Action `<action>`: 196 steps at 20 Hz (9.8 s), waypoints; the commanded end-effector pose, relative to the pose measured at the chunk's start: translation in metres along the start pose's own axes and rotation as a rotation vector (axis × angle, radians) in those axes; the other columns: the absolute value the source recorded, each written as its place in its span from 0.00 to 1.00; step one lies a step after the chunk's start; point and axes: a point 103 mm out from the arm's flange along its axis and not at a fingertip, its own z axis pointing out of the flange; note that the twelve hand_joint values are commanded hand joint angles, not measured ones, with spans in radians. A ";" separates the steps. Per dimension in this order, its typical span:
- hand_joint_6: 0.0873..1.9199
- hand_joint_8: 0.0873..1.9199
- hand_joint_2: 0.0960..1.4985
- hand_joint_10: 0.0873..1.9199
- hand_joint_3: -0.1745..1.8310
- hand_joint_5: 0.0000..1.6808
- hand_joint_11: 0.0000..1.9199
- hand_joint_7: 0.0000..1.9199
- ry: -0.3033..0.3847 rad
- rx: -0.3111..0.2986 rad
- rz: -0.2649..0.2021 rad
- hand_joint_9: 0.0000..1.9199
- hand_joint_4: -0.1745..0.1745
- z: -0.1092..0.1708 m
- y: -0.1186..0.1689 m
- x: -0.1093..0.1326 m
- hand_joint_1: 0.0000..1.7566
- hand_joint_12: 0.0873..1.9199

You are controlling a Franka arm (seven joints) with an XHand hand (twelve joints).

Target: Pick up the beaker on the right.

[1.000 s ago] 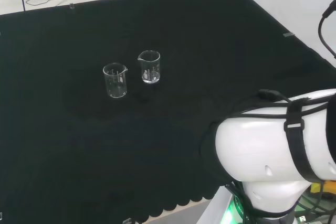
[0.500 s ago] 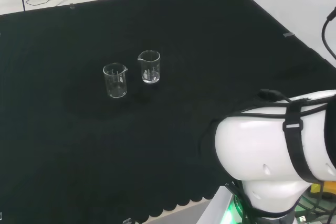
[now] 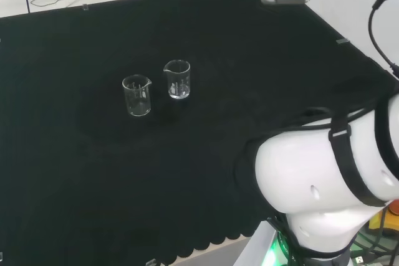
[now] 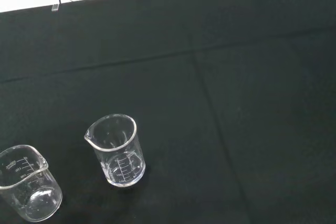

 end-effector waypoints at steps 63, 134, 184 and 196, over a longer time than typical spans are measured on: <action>0.00 0.28 0.58 0.31 0.00 0.16 0.00 0.06 0.373 0.255 -0.437 0.15 0.42 0.283 0.164 0.005 0.46 0.70; 0.00 0.31 0.51 0.29 0.00 0.20 0.01 0.12 0.697 0.193 -0.573 0.20 0.39 0.353 0.187 0.042 0.48 0.71; 0.00 0.31 0.52 0.27 0.00 0.29 0.05 0.18 0.772 0.189 -0.563 0.25 0.38 0.361 0.193 0.064 0.49 0.69; 0.39 0.28 0.70 0.21 0.00 0.69 0.50 0.64 0.699 0.131 -0.474 0.63 0.37 0.347 0.198 0.063 0.74 0.49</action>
